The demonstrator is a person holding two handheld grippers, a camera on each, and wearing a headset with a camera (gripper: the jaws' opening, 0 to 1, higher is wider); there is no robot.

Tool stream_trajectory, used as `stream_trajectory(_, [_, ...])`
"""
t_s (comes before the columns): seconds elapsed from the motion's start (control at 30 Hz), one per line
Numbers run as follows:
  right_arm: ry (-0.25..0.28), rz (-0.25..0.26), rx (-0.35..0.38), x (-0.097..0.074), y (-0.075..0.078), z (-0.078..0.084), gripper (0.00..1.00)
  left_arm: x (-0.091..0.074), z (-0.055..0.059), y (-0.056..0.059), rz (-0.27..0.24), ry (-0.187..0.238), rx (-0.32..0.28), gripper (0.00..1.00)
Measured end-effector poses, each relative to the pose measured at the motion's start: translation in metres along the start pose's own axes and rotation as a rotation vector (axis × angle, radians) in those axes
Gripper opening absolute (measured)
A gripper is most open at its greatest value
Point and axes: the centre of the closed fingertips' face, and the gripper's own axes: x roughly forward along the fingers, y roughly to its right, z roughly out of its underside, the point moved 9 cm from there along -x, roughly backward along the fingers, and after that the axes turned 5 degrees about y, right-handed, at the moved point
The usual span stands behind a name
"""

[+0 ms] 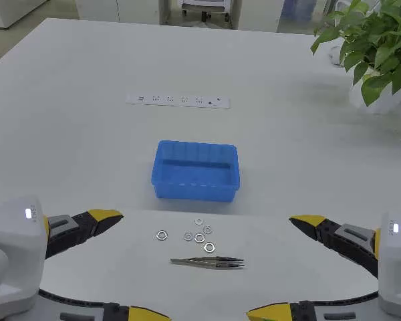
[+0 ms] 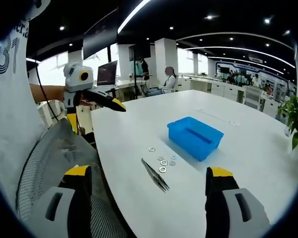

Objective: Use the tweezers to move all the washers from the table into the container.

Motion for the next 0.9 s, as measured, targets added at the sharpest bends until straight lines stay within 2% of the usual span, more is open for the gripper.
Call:
stream_trajectory(0.27, [-0.021,-0.009,0.002,0.0014,-0.0023,0.0035,0.93,-0.0017,0.0033,-0.0001,0.000,-0.012,-0.006,0.95])
stream_trajectory(0.67, [-0.017,-0.009,0.000,0.0027,-0.0008,0.0023,0.93,-0.0008,0.0041,0.0004,-0.004,-0.013,-0.010,0.95])
stream_trajectory(0.9, [-0.020,-0.008,0.009,0.0025,-0.0005,0.0044,0.92,-0.0024,0.0064,0.0004,-0.008,-0.031,-0.010,0.95])
